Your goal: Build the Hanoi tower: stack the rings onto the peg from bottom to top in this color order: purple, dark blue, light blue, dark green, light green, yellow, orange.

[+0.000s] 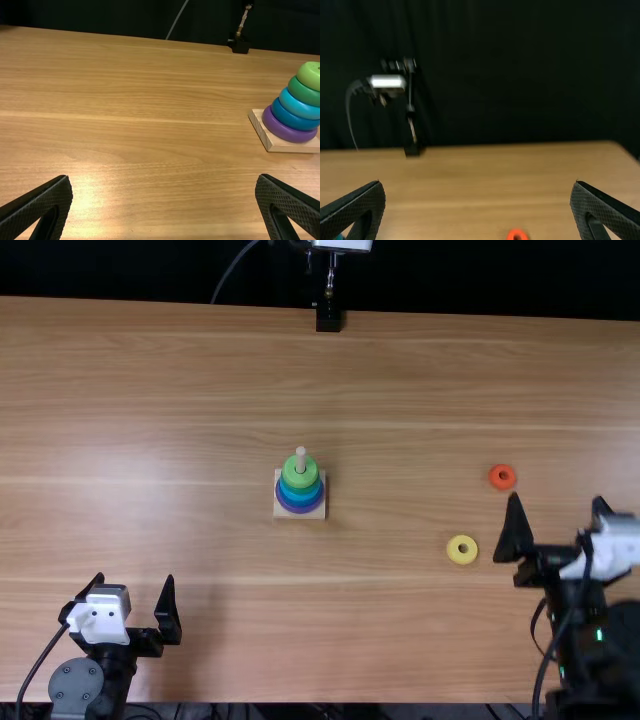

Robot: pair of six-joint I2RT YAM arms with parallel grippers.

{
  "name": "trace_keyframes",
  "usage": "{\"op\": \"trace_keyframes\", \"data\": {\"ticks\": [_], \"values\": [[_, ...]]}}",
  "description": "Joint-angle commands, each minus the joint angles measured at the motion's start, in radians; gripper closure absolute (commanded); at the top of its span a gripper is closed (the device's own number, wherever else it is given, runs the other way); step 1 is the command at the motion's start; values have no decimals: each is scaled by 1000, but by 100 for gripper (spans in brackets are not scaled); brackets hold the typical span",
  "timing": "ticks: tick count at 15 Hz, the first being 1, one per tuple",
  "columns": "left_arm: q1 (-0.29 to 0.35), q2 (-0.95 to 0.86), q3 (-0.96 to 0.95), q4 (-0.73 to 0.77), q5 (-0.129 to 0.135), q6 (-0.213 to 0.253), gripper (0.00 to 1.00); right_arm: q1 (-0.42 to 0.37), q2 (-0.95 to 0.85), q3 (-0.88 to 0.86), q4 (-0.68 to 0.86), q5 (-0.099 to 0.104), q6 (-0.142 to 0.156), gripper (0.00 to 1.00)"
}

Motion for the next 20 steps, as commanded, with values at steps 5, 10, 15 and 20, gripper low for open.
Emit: {"op": "trace_keyframes", "data": {"ticks": [5,10,15,20], "values": [[-4,-12,-104,-80,5,8,0,25,571,207,-400,43,6,0],[-4,-12,-104,-80,5,8,0,27,826,237,-392,51,16,0],[-4,-12,-104,-80,5,8,0,90,948,258,-389,62,84,0],[-4,-12,-104,-80,5,8,0,100,1025,256,-389,133,84,0]]}}
